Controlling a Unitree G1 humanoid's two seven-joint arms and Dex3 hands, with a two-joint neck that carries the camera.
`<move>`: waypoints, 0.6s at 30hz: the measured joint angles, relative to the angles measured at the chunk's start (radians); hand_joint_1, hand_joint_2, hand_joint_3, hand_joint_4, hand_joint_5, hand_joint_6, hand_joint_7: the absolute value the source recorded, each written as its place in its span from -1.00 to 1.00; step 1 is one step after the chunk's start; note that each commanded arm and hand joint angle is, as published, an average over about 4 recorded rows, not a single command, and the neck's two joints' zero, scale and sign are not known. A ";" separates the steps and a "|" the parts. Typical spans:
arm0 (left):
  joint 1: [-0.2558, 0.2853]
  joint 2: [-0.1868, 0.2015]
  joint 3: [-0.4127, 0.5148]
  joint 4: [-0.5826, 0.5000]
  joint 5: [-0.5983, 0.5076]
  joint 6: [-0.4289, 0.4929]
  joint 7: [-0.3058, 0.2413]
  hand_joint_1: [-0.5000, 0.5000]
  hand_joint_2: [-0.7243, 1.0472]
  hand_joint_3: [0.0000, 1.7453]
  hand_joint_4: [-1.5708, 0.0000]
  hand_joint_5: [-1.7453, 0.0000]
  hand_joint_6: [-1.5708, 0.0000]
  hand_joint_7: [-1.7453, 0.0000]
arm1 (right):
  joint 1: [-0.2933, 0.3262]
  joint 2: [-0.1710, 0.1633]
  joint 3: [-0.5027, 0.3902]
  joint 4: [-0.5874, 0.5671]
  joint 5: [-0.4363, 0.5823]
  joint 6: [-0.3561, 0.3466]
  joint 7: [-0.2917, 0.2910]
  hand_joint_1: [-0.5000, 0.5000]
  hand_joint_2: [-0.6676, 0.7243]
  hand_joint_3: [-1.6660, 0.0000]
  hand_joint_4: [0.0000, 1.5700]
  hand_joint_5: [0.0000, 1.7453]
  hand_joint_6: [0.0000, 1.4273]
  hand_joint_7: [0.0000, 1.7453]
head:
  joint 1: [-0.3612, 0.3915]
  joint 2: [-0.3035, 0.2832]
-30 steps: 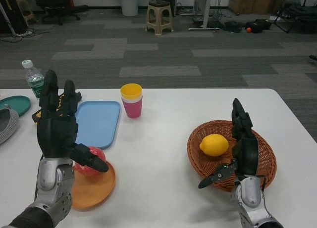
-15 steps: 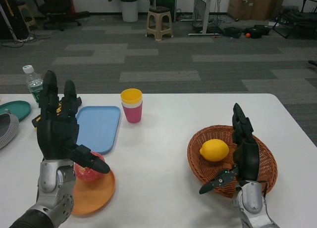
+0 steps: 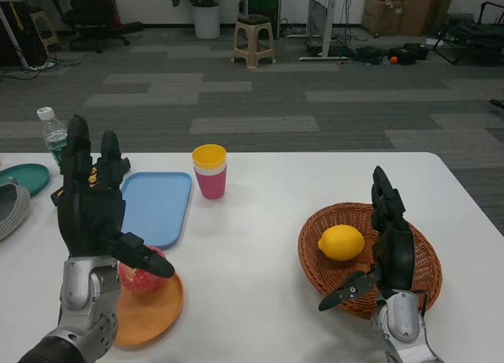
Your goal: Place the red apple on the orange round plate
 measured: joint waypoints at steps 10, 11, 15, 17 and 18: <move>-0.030 0.000 0.001 0.026 -0.009 0.000 0.002 -0.96 -0.97 -0.90 1.00 1.00 1.00 1.00 | -0.027 0.000 -0.001 0.006 0.000 0.000 0.000 -0.25 0.73 1.00 -1.00 -1.00 -1.00 -1.00 | 0.001 -0.003; -0.031 0.000 0.001 0.030 -0.010 0.000 0.002 -0.96 -0.95 -0.90 1.00 1.00 1.00 1.00 | -0.030 0.000 -0.001 0.007 0.000 0.000 0.000 -0.25 0.73 1.00 -1.00 -1.00 -1.00 -1.00 | 0.000 -0.003; -0.037 -0.001 0.001 0.035 -0.011 0.000 0.002 -0.96 -0.90 -0.90 1.00 1.00 1.00 1.00 | -0.049 0.000 -0.001 0.017 0.000 0.000 0.000 -0.25 0.73 1.00 -1.00 -1.00 -1.00 -1.00 | 0.002 -0.003; -0.038 -0.002 0.001 0.037 -0.010 0.001 0.002 -0.96 -0.90 -0.90 1.00 1.00 1.00 1.00 | -0.059 0.000 -0.002 0.027 0.000 0.000 0.000 -0.25 0.73 1.00 -1.00 -1.00 -1.00 -1.00 | 0.014 -0.004; -0.038 -0.004 0.001 0.039 -0.010 0.001 0.002 -0.96 -0.90 -0.90 1.00 1.00 1.00 1.00 | -0.064 0.000 -0.001 0.035 0.000 0.000 0.000 -0.25 0.73 1.00 -1.00 -1.00 -1.00 -1.00 | 0.020 -0.003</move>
